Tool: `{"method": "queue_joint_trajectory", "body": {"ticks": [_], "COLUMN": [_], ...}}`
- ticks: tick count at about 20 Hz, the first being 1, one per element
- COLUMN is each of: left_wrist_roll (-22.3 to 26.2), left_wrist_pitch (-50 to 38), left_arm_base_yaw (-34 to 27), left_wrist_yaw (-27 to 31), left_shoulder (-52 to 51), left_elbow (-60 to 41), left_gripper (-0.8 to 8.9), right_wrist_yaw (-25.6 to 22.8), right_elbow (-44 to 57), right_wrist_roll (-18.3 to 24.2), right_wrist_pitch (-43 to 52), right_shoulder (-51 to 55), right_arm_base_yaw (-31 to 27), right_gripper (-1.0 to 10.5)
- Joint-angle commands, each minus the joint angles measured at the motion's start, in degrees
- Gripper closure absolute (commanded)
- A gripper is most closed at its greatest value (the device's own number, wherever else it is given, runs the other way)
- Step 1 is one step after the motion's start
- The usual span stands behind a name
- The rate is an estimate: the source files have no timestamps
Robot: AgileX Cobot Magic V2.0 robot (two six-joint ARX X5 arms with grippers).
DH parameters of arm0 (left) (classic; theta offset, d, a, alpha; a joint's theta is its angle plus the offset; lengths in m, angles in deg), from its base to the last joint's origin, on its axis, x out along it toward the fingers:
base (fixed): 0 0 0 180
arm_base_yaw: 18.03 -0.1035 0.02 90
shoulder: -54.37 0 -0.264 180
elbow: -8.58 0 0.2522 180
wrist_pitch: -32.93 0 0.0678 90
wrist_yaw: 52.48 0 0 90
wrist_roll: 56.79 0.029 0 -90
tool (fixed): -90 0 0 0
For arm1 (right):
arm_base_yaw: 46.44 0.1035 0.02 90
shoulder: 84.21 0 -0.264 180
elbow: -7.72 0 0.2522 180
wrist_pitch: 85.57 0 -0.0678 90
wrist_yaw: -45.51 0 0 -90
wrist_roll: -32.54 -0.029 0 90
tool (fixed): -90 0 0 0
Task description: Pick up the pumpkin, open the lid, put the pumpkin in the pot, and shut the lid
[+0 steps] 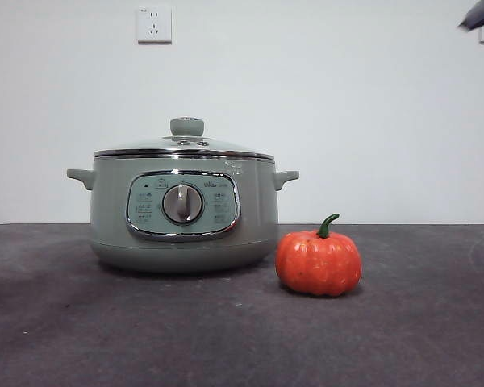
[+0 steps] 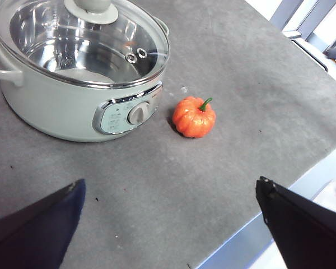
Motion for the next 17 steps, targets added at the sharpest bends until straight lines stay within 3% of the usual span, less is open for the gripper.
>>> {"method": "queue_joint_trajectory", "body": {"ticks": [1,7,15,17], "left_wrist_roll": [0.0,0.0,0.0,0.0], "left_wrist_pitch": [-0.2,-0.2,-0.2,-0.2], "left_arm_base_yaw": [0.0,0.0,0.0,0.0], "left_wrist_yaw": [-0.1,-0.1,-0.1,0.0], "left_shoulder": [-0.1,-0.1,-0.1,-0.1], "left_elbow": [0.7,0.8,0.8,0.8], "left_gripper": [0.32,0.33,0.33,0.33], "right_wrist_yaw": [-3.8,-11.4,-16.5,-20.3], "right_elbow": [-0.1,-0.1,-0.1,-0.1], "right_wrist_roll": [1.4,2.8,3.7,4.2], "right_wrist_pitch": [4.2,15.2,25.4,26.7], "right_shoulder": [-5.0,-20.5,-36.6,-39.2], "right_arm_base_yaw": [2.3,7.7,11.3,12.3], "right_gripper": [1.9,1.9,1.9,1.9]}}
